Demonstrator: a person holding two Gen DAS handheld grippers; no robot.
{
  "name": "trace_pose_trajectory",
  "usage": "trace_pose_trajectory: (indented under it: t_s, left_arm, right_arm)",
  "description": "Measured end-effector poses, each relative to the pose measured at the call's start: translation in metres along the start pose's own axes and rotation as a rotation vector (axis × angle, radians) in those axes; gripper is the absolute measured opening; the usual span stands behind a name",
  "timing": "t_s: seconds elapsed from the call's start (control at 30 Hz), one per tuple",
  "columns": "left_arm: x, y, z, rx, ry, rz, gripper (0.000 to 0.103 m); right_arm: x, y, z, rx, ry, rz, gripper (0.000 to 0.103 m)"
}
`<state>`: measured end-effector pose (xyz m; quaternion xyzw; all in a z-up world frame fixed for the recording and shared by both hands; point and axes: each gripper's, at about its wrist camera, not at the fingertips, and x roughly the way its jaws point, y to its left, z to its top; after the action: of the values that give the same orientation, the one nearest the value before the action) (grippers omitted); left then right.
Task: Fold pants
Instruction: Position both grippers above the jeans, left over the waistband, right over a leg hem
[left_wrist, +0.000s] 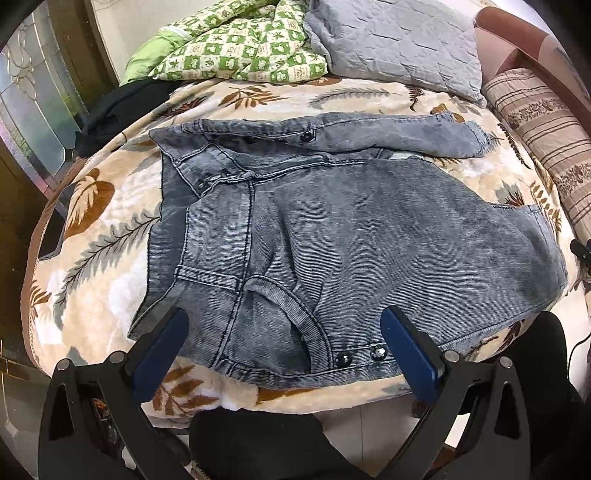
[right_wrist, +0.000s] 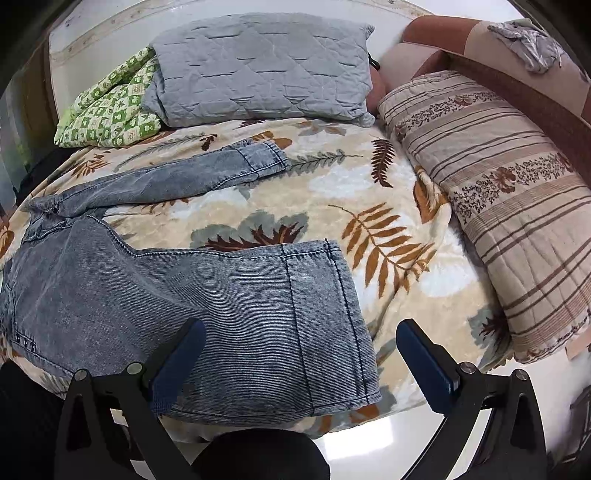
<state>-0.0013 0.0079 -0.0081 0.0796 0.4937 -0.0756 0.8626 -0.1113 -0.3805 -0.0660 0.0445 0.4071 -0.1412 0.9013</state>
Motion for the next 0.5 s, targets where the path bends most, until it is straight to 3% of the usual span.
trace_pose_trajectory:
  t_s: [0.5]
  left_arm:
    - [0.010, -0.008, 0.006, 0.015, 0.029, 0.001, 0.103]
  right_arm:
    - [0.011, -0.008, -0.002, 0.017, 0.013, 0.019, 0.103]
